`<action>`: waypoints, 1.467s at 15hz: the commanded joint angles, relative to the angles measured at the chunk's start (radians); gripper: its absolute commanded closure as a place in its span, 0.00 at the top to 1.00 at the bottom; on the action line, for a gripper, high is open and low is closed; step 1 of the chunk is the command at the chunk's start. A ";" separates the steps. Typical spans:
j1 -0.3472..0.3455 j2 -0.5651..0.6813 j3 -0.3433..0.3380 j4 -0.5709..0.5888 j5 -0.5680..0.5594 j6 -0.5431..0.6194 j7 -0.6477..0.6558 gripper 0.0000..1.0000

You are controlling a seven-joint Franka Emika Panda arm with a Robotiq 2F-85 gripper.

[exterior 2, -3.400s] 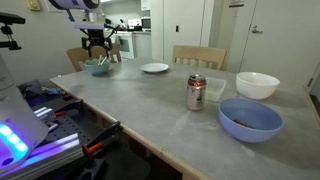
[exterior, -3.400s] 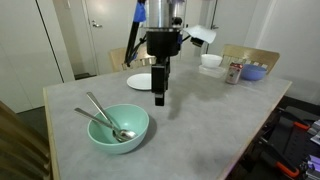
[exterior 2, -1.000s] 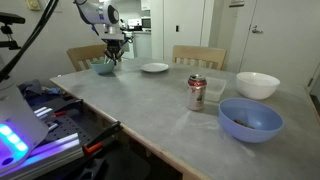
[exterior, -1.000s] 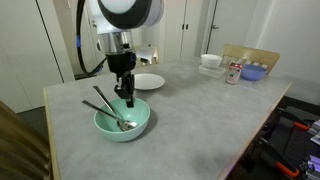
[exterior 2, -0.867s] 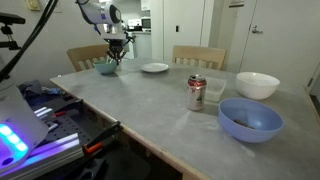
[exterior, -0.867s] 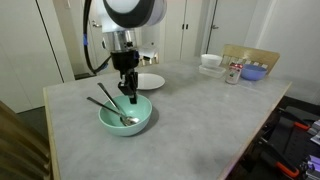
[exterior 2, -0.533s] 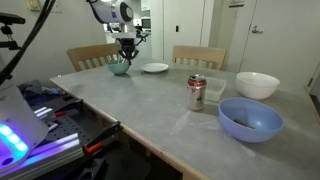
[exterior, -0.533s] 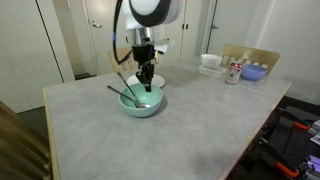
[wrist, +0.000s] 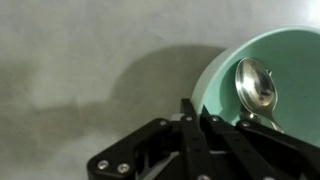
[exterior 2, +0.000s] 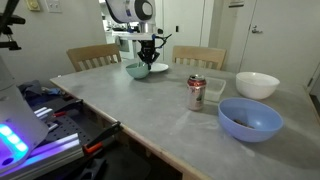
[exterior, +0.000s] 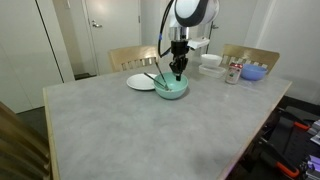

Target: Slide the green bowl to the right side of the table

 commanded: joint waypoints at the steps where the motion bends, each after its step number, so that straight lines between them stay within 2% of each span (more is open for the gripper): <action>1: -0.053 -0.110 -0.033 -0.164 0.055 0.128 0.062 0.01; 5: -0.128 -0.163 -0.053 -0.272 0.177 0.263 0.069 0.01; 7: -0.161 -0.184 -0.040 -0.315 0.263 0.312 0.073 0.01; 9: -0.219 -0.217 0.041 -0.356 0.443 0.336 0.005 0.01; 10: -0.277 -0.236 0.127 -0.373 0.541 0.337 -0.043 0.01; 11: -0.197 -0.167 0.014 -0.306 0.425 0.309 0.009 0.05; 12: -0.218 -0.181 0.055 -0.321 0.490 0.315 -0.020 0.05; 14: -0.227 -0.205 0.084 -0.341 0.522 0.319 -0.026 0.05; 16: -0.227 -0.214 0.084 -0.348 0.524 0.319 -0.027 0.05; 17: -0.229 -0.216 0.084 -0.350 0.524 0.319 -0.027 0.01; 22: -0.231 -0.173 0.070 -0.292 0.547 0.305 -0.001 0.01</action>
